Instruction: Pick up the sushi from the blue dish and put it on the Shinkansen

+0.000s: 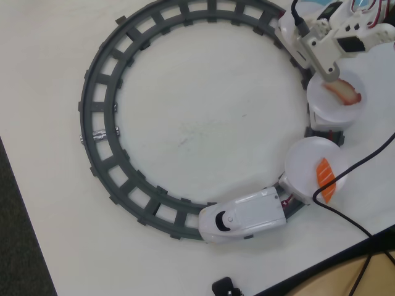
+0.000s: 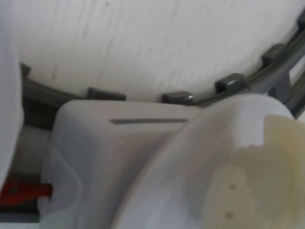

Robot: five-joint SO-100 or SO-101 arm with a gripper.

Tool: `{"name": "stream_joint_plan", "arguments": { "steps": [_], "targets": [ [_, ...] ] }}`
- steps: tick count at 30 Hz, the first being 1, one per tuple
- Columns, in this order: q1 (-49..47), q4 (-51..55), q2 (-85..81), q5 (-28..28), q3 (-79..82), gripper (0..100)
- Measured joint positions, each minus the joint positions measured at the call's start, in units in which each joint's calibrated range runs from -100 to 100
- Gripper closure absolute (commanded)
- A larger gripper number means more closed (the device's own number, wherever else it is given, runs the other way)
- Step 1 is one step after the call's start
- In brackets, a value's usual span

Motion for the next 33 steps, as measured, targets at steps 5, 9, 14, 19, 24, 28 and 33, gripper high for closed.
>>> {"name": "stream_joint_plan", "arguments": {
  "steps": [5, 9, 14, 19, 24, 28, 33],
  "targets": [
    [-0.47, 2.54, -0.08, 0.00, 0.00, 88],
    [-0.55, 5.69, -0.17, 0.00, 0.00, 83],
    [-0.55, 9.62, -0.76, 1.78, 0.00, 82],
    [-0.39, 13.65, -5.64, 2.77, 0.09, 74],
    [-0.47, 17.67, -10.53, 3.08, 0.09, 73],
    [-0.63, 20.56, -11.71, 3.14, 0.09, 73],
    [-3.62, 19.16, -12.29, 3.66, 5.22, 77]
  ]
}}
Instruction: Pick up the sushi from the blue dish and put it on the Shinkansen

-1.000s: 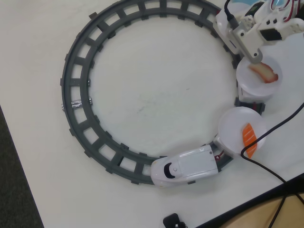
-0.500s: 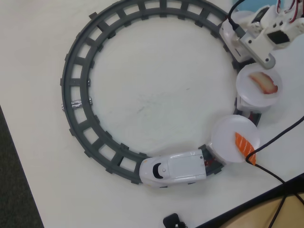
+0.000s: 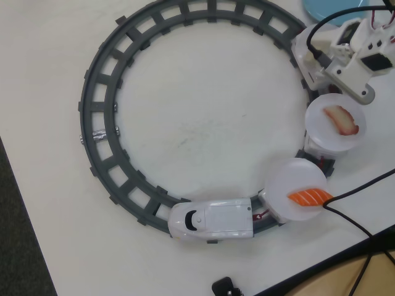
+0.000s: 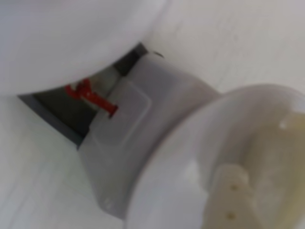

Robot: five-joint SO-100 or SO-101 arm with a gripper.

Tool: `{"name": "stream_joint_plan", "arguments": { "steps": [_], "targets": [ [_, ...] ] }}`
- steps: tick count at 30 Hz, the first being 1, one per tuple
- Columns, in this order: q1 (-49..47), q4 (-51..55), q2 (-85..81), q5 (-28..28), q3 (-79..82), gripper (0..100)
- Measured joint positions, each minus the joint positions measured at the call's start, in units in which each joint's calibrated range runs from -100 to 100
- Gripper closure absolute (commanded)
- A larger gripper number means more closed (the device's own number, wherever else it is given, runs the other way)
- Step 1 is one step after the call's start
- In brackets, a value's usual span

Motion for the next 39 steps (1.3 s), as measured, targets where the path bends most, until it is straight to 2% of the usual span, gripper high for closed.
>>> {"name": "stream_joint_plan", "arguments": {
  "steps": [3, 6, 13, 26, 33, 39],
  "targets": [
    [-0.08, -2.54, -0.08, 0.05, 3.51, 88],
    [-1.34, -3.24, -0.17, 0.05, 3.78, 94],
    [-1.50, -2.89, -5.31, 0.05, 4.95, 96],
    [-2.05, 5.95, -16.08, 0.05, 8.10, 96],
    [-1.26, 12.51, -36.72, 0.05, 14.68, 96],
    [9.77, 15.75, -58.02, 0.05, 24.67, 96]
  ]
}}
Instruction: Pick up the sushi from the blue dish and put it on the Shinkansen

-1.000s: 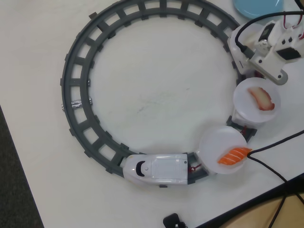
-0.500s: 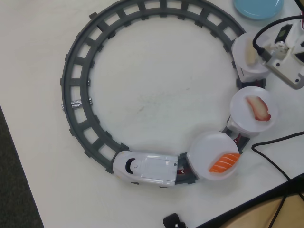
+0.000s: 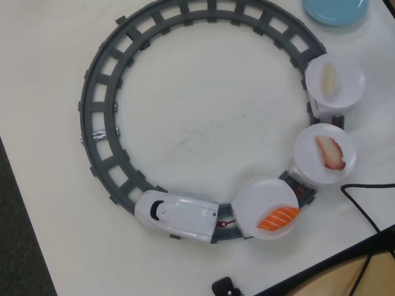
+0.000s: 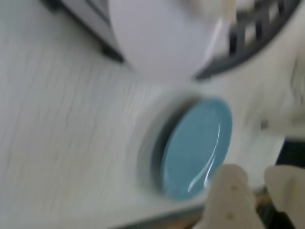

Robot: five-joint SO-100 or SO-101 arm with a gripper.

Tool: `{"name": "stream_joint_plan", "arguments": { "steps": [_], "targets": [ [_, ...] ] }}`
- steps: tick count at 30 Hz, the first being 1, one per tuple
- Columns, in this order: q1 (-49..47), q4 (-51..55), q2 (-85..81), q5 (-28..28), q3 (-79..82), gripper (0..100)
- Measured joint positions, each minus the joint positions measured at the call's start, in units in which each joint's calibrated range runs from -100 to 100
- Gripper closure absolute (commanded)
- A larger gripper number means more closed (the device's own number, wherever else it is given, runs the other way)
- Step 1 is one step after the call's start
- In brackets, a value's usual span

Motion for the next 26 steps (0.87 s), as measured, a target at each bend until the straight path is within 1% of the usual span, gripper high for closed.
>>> {"name": "stream_joint_plan", "arguments": {
  "steps": [7, 11, 13, 17, 26],
  "targets": [
    [17.25, 0.09, -20.13, 0.05, 18.19, 96],
    [24.03, 0.09, -27.45, 0.05, 27.56, 96],
    [25.76, 0.09, -27.20, 0.05, 32.33, 96],
    [26.70, -3.67, -27.96, -0.16, 38.27, 96],
    [27.18, -3.94, -27.96, -0.10, 38.54, 96]
  ]
}}
